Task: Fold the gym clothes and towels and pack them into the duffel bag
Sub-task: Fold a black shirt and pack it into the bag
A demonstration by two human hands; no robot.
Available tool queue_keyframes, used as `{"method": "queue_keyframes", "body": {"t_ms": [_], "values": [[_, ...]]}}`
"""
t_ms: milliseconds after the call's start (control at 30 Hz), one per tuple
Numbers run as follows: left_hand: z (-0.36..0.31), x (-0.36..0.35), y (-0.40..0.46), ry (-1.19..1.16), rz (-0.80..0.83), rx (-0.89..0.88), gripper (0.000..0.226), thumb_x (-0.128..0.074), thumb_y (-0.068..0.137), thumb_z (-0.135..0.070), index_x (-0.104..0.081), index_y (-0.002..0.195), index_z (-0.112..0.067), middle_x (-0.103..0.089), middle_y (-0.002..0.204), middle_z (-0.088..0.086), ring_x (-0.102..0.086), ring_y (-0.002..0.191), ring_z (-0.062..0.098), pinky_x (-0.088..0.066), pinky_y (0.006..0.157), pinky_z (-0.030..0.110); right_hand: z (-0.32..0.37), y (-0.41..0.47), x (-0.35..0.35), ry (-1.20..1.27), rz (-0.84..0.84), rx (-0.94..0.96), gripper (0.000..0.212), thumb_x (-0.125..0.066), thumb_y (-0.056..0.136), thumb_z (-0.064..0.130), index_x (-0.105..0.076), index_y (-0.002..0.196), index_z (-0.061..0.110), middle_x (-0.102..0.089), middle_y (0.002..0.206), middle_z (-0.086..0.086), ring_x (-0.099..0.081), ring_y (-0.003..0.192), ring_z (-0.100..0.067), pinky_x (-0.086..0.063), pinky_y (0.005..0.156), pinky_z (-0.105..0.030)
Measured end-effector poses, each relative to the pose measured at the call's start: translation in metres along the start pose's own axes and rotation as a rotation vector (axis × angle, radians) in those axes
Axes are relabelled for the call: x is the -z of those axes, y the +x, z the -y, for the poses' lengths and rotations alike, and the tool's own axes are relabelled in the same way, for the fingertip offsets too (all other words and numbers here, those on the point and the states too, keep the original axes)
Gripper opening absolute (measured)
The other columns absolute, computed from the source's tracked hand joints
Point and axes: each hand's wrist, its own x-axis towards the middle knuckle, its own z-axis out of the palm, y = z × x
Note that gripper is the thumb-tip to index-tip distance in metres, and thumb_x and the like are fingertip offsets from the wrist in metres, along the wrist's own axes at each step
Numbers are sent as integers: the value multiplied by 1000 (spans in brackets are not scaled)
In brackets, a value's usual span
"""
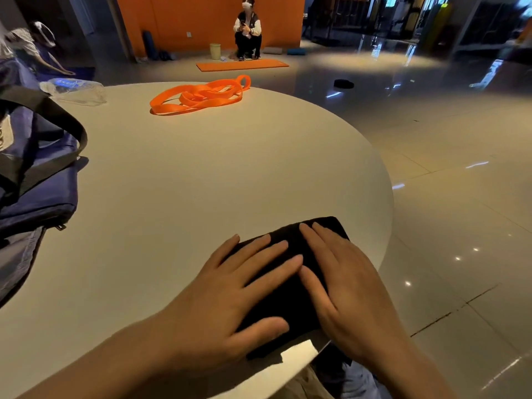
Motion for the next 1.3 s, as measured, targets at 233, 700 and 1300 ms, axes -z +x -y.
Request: {"method": "queue_keyframes", "body": {"t_ms": [233,700,1300], "values": [[29,-3,44,37,84,-44,53,-7,94,-67,4,145,-57,8,158,-23,15,144,2,16,115,33,-53,20,14,233,49,-84,50,-8,84,64,-15,133,58,-8,143,42,-5,133,23,-8,114,-14],[27,-31,159,71,-452,-157,39,-49,88,-47,-73,87,-16,-71,93,0,-67,90,19,-50,90,35,-136,91,27,265,-477,-536,34,-59,91,40,-50,112,14,-56,105,-2,-56,102,-22,-49,79,-32],[35,-31,119,184,-433,-246,34,-44,93,-32,-67,82,-10,-68,88,5,-67,77,22,-57,68,31,-115,89,31,-88,-588,-441,19,-51,97,14,-54,114,7,-59,111,-11,-55,101,-29,-42,85,-38]]}}
